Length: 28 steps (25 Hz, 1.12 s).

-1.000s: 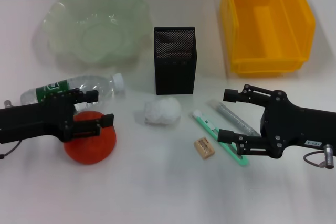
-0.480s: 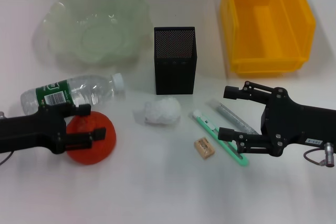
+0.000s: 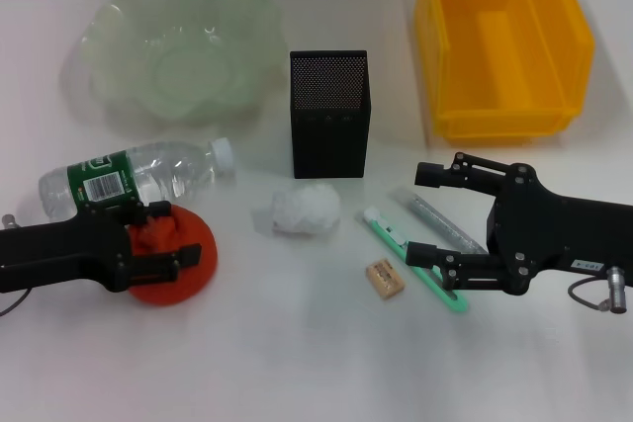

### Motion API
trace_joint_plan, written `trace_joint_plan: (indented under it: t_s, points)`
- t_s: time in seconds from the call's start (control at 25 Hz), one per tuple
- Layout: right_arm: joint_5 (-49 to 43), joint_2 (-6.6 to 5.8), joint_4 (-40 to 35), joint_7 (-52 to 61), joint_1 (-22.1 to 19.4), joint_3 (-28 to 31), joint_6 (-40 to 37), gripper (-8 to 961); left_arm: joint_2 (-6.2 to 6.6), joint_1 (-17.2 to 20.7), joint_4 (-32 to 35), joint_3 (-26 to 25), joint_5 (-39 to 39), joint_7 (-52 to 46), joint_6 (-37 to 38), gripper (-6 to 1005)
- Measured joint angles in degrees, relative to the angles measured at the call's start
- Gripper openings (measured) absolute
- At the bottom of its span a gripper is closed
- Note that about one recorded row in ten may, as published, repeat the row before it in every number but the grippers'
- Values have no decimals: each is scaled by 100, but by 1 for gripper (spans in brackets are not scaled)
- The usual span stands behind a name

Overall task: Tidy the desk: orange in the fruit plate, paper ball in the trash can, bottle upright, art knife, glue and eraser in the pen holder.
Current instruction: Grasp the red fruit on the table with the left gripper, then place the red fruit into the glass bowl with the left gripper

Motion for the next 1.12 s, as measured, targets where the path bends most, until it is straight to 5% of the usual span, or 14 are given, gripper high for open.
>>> trace_joint_plan:
  t_s: [0.44,0.8,1.12]
  points:
    - [0,17,0,0,24,3,-61,823,-20,36,0,-66,-52,298,-182,704]
    - [5,15,93,0,36,24,-69,823,-28,47,0,-29,-52,305,-237,268]
    - [8,10,138,0,67,45,-160,824,-25,52,-1,-69,-420,271,101,195]
